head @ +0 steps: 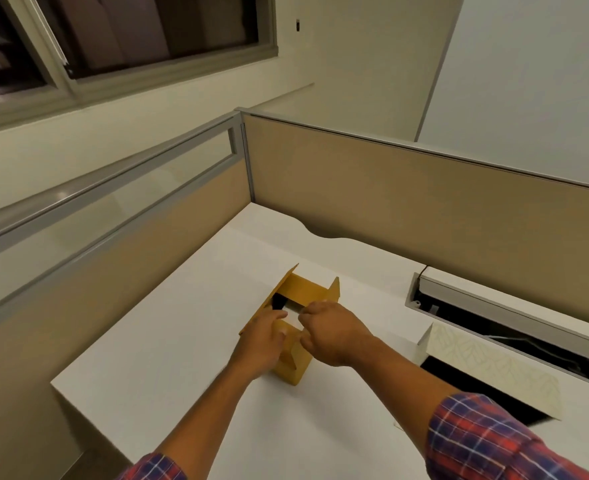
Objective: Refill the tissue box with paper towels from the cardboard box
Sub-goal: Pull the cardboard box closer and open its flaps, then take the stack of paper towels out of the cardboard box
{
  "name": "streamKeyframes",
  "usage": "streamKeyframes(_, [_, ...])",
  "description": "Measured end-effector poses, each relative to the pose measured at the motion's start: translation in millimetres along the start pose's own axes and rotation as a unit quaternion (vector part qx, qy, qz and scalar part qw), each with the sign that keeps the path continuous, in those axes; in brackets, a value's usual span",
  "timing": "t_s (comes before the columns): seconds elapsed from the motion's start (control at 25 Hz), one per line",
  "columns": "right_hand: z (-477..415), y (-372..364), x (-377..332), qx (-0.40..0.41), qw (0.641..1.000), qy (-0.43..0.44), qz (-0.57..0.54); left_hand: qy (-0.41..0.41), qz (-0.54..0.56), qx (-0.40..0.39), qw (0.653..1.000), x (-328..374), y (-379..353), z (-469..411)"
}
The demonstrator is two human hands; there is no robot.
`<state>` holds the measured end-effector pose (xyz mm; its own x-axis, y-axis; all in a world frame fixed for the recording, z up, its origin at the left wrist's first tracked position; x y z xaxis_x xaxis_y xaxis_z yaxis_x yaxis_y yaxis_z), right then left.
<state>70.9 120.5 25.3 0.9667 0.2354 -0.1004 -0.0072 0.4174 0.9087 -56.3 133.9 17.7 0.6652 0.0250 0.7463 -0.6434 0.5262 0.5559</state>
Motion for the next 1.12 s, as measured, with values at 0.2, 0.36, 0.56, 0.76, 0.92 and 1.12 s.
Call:
streamKeyframes(0.2, [-12.5,-4.9,-3.8,-0.034,0.999,-0.014,0.003,-0.001,-0.030,0.074,0.997,-13.6,43.8,-13.7])
streamKeyframes(0.36, [-14.0,-29.0,10.8,-0.058,0.996,-0.058,-0.023,0.041,-0.066,0.048,0.996,-27.8,53.4,-35.2])
streamKeyframes(0.56, [-6.6,-27.7,3.2,0.016,0.981,-0.010,-0.191,0.108,-0.012,-0.009,0.994,-25.7,61.7,-54.3])
streamKeyframes(0.76, [0.0,-21.5,-26.3,0.020,0.942,0.036,-0.333,0.124,-0.105,-0.136,0.977,-27.3,70.1,-69.8])
streamKeyframes(0.92, [-14.0,-35.4,-32.6,-0.054,0.975,0.014,-0.216,0.097,-0.309,-0.257,0.910,-46.9,44.7,-60.3])
streamKeyframes(1.12, [-30.9,-35.2,14.2,-0.030,0.984,-0.098,-0.142,0.077,-0.352,-0.191,0.913,-72.6,39.4,-49.9])
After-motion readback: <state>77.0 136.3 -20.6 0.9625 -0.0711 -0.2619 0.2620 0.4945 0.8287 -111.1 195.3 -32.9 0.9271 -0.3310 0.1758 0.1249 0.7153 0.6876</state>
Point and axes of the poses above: each hand's wrist, its own z-axis away from the middle knuckle, its own y-axis out of the back of the hand, x = y × z, the point moved 10 cm from there along -z, towards the middle knuckle, and after that the axes turned 10 degrees about -x, right-handed, at the moved point
